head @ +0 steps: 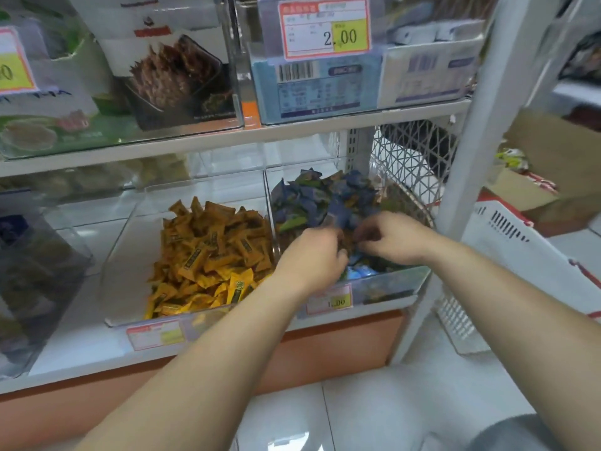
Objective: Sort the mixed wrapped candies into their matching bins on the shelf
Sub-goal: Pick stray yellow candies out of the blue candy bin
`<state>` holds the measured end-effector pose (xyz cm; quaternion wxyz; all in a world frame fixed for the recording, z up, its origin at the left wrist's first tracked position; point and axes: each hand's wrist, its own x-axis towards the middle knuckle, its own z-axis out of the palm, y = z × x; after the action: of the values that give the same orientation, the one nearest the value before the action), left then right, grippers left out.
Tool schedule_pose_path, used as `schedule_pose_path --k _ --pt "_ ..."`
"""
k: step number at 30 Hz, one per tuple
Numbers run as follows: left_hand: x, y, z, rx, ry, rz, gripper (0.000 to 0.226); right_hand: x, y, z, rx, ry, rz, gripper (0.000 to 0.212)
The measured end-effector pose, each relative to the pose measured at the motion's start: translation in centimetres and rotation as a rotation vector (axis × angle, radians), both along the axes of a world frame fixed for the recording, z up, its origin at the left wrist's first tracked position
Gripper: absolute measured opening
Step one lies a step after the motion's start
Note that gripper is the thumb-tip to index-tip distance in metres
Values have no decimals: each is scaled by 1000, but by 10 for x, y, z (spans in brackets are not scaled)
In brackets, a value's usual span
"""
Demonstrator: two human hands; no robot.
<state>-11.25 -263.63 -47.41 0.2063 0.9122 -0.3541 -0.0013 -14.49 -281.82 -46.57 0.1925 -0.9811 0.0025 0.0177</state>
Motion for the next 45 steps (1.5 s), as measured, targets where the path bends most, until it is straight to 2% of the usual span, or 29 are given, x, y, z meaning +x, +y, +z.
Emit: schedule_pose_path --k 2,5,9,12,18,22,27,30,34,37,42,45 --pt "3 -11 -6 48 62 40 23 1 -1 -4 -26 -31 -2 16" --pt "10 -21 -12 33 82 102 22 5 2 -8 72 -120 -36 29" --pt "21 -25 -14 -23 66 186 28 13 1 -17 -101 -32 -15 54" --pt "24 -26 -18 -56 107 183 26 19 -6 -18 -129 -22 -43 53" --pt "30 -24 -20 -46 214 126 48 21 -1 -27 -229 -51 -80 54" --pt "33 -22 -21 -43 211 122 49 22 4 -29 -257 -82 -105 47" --pt "33 -20 -20 -68 189 105 50 22 3 -21 -70 34 -81 23" --pt "33 -22 -18 -2 169 85 51 21 0 -19 61 38 -92 17" --pt "33 -25 -17 108 170 97 52 20 7 -17 181 36 -115 36" --pt "34 -23 -15 34 244 95 57 21 6 -19 198 61 -121 47" --pt "32 -20 -18 -65 334 100 71 21 5 -19 271 24 -134 45" --pt "32 -21 -17 -89 312 47 75 21 3 -18 326 102 -117 46"
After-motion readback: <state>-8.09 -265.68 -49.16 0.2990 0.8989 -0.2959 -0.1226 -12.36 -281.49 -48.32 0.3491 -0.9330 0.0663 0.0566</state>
